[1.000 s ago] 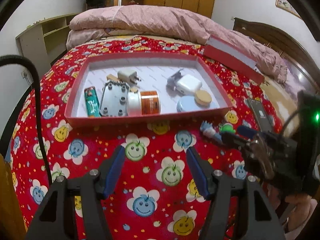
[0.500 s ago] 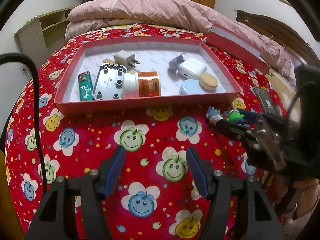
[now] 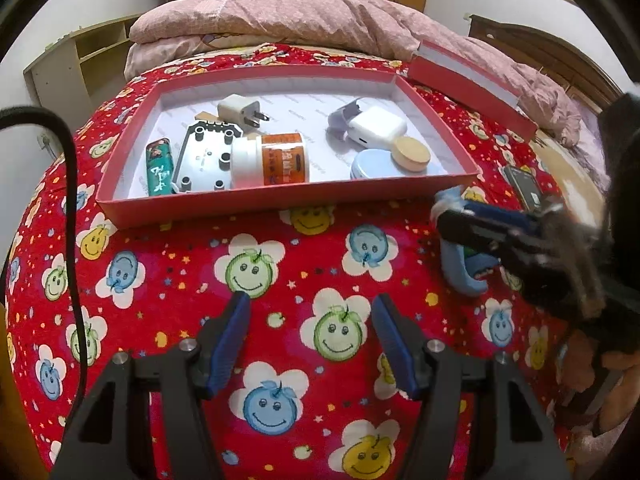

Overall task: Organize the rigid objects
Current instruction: 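Grasp the blue-and-green toy figure with the right gripper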

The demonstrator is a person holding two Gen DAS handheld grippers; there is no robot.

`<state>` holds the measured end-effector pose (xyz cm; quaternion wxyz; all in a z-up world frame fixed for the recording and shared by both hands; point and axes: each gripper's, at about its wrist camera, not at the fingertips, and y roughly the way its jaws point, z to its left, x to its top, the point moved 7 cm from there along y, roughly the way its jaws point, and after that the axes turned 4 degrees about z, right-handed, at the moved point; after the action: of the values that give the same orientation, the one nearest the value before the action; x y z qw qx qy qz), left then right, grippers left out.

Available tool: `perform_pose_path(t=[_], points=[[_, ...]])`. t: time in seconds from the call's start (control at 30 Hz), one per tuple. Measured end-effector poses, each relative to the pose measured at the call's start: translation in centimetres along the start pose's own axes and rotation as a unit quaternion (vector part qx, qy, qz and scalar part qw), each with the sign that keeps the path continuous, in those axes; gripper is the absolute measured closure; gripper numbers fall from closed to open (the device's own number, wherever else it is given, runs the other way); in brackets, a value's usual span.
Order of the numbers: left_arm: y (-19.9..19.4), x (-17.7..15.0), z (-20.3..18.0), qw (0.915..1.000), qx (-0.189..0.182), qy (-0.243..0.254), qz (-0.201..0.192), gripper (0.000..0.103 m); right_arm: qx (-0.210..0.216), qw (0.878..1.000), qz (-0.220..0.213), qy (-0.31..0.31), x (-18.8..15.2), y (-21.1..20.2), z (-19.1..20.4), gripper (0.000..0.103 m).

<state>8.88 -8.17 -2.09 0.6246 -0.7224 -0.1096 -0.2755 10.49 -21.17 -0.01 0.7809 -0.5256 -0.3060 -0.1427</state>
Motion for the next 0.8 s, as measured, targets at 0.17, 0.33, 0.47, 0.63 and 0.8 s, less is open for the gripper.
perform_pose_path(t=[0.17, 0.33, 0.47, 0.63, 0.8], points=[[-0.1, 0.0, -0.3, 1.0000, -0.003, 0.003, -0.002, 0.036, 0.051, 0.999, -0.005, 0.016, 0.2, -1.1, 0.8, 0.071], [-0.4, -0.1, 0.0, 1.0000, -0.003, 0.002, -0.002, 0.036, 0.080, 0.997, -0.014, 0.007, 0.2, -1.5, 2.5, 0.071], [-0.8, -0.4, 0.6, 1.0000, -0.003, -0.002, -0.005, 0.036, 0.015, 1.000, 0.002, -0.025, 0.0, -0.7, 2.9, 0.059], [-0.9, -0.4, 1.0, 0.9999, -0.004, -0.010, -0.007, 0.036, 0.024, 0.999, 0.006, -0.024, -0.8, -1.1, 2.1, 0.059], [-0.6, -0.6, 1.2, 0.9999, -0.001, -0.015, -0.002, 0.036, 0.028, 0.999, 0.037, -0.027, -1.7, 0.1, 1.9, 0.059]])
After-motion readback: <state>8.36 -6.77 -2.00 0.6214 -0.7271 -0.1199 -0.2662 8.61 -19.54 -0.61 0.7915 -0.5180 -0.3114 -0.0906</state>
